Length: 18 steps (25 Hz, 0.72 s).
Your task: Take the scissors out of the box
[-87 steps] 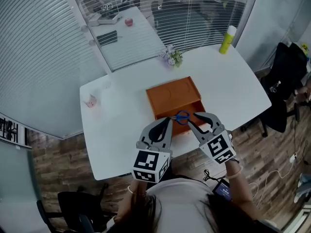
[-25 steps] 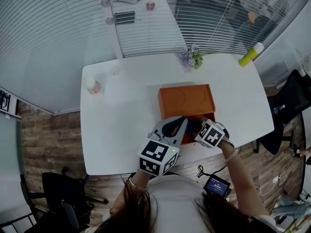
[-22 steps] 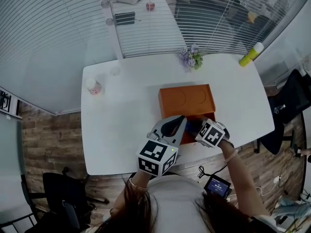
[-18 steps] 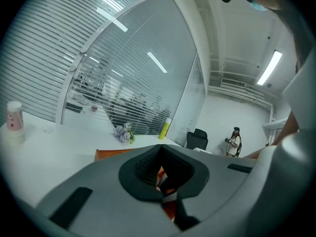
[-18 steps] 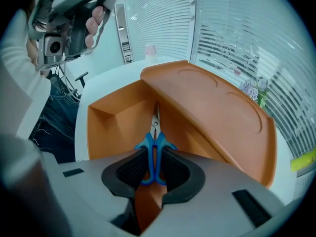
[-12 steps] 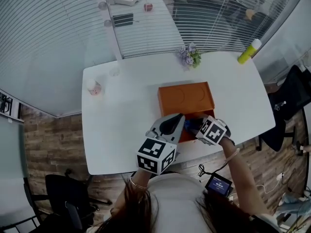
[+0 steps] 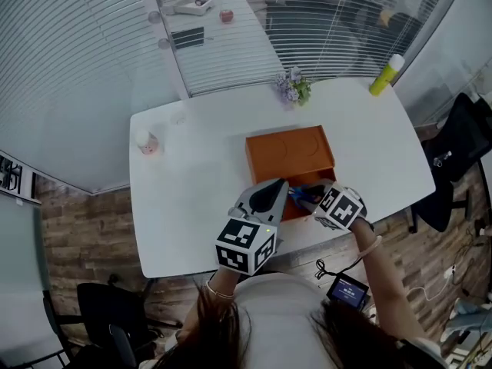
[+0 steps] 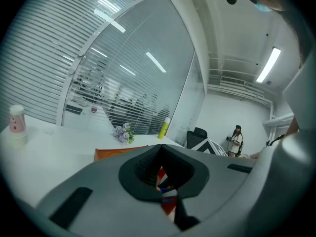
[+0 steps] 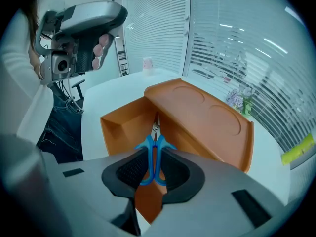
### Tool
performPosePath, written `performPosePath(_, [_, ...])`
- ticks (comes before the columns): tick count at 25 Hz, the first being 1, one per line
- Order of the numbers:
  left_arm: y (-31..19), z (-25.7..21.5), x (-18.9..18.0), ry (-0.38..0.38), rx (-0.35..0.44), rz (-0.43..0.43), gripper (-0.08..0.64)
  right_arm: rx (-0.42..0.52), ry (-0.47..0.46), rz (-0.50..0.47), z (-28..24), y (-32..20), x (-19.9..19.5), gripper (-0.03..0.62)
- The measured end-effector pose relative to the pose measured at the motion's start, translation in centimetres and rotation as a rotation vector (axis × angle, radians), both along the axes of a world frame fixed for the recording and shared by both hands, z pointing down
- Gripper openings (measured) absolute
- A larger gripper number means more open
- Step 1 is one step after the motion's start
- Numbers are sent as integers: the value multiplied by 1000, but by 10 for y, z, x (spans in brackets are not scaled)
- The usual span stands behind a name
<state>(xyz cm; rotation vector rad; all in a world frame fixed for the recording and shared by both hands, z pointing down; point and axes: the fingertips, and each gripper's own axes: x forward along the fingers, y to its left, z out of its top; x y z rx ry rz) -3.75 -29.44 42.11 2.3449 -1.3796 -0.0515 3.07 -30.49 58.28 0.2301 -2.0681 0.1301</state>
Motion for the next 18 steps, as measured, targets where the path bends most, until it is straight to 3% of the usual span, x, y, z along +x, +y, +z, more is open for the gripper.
performPosePath(6, [10,-3,11,-12,8,22,17,28,-34,41,-11,3,9,112])
performPosePath(18, [37,-9,7,-35,26,-24,17,50,-118,139,-24,24,24,112])
